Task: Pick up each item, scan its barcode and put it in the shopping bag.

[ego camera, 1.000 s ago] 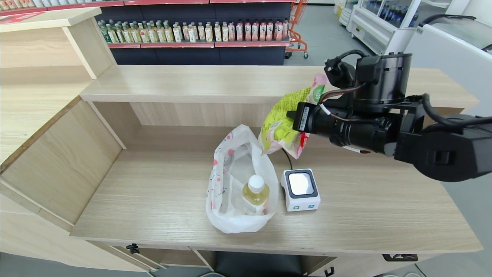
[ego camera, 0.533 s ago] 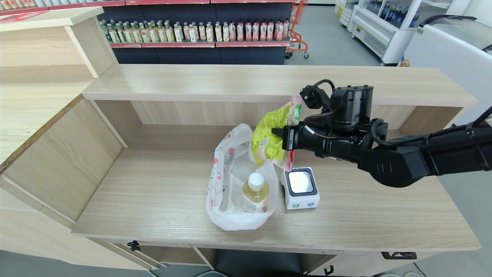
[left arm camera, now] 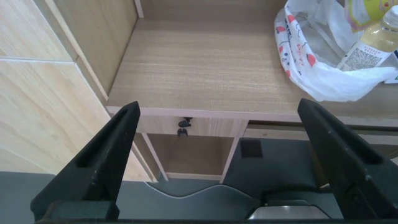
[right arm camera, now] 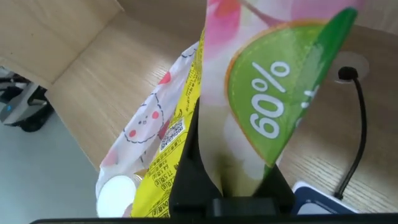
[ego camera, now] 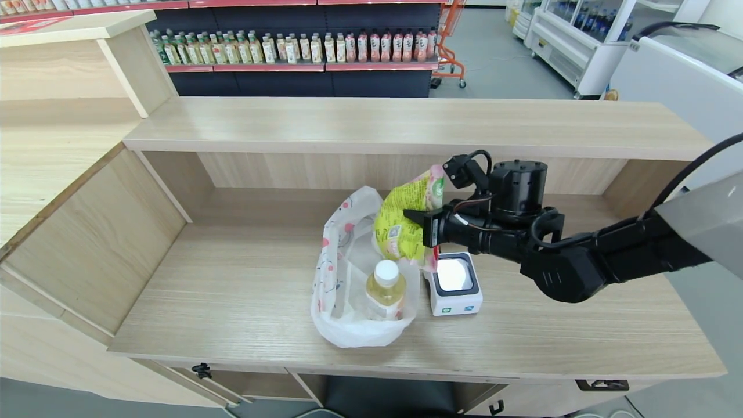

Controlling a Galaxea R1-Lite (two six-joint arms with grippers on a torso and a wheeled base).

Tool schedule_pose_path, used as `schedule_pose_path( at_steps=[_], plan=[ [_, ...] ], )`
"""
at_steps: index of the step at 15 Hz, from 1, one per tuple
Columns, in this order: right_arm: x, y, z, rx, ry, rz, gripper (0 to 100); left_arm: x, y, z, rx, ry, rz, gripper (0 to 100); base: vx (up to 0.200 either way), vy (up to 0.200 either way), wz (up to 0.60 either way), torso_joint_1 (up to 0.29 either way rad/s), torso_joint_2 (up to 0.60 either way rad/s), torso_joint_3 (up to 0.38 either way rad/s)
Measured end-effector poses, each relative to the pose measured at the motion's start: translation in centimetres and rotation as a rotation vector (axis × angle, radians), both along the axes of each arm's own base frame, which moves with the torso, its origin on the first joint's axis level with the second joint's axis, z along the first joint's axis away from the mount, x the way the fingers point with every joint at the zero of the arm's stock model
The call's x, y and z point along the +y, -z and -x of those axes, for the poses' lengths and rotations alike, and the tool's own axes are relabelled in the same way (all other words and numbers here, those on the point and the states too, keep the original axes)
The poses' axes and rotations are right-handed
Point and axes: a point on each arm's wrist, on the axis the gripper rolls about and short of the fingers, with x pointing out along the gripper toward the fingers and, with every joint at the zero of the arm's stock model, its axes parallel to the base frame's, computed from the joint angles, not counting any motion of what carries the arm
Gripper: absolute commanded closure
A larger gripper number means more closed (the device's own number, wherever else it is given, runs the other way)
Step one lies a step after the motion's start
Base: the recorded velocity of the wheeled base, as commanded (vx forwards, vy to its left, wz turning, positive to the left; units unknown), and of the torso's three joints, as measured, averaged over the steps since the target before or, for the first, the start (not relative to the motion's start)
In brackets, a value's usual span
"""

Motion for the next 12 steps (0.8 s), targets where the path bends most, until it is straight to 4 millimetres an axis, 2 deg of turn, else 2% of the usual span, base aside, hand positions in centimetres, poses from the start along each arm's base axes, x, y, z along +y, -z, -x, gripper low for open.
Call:
schedule_pose_path(
  at_steps=[5,12],
  plan=[
    [-1.3,3.4,-0.4,0.016,-0.121,0.069,100,0.0,0.0,0.0,0.0,0.0,0.0,0,0.0,0.0,0.0,0.0,0.0,0.0],
    [-2.5,5.0,-1.2,0.011,-0.142,0.084,100,0.0,0.0,0.0,0.0,0.0,0.0,0,0.0,0.0,0.0,0.0,0.0,0.0]
  ],
)
